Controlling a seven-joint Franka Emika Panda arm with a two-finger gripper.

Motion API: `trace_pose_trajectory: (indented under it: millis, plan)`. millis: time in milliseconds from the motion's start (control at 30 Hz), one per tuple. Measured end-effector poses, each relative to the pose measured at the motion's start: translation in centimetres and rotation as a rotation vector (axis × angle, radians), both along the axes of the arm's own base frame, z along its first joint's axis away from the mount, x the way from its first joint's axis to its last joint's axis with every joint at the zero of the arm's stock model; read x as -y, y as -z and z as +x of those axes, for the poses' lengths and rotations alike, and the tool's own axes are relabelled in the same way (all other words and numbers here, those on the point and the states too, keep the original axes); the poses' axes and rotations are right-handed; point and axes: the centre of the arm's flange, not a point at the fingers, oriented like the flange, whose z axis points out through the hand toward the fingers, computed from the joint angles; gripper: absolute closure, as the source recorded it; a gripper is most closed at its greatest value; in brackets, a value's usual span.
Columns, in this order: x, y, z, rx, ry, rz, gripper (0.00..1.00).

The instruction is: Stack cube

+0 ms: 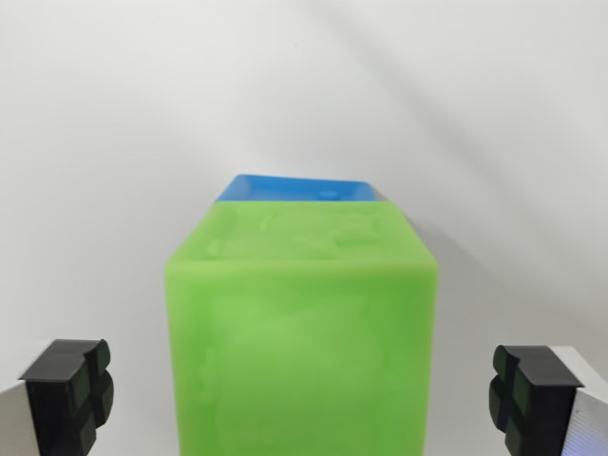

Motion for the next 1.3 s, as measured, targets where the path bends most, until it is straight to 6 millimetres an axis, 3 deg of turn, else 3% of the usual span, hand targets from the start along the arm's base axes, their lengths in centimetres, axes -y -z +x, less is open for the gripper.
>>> trace_pose_trajectory:
  millis: [667, 1300]
  plan:
    - [-0.1, -7.0, -0.1, 0.003, -0.001, 0.001, 0.00]
    - [0.0, -15.4, -0.1, 0.005, 0.000, 0.003, 0.00]
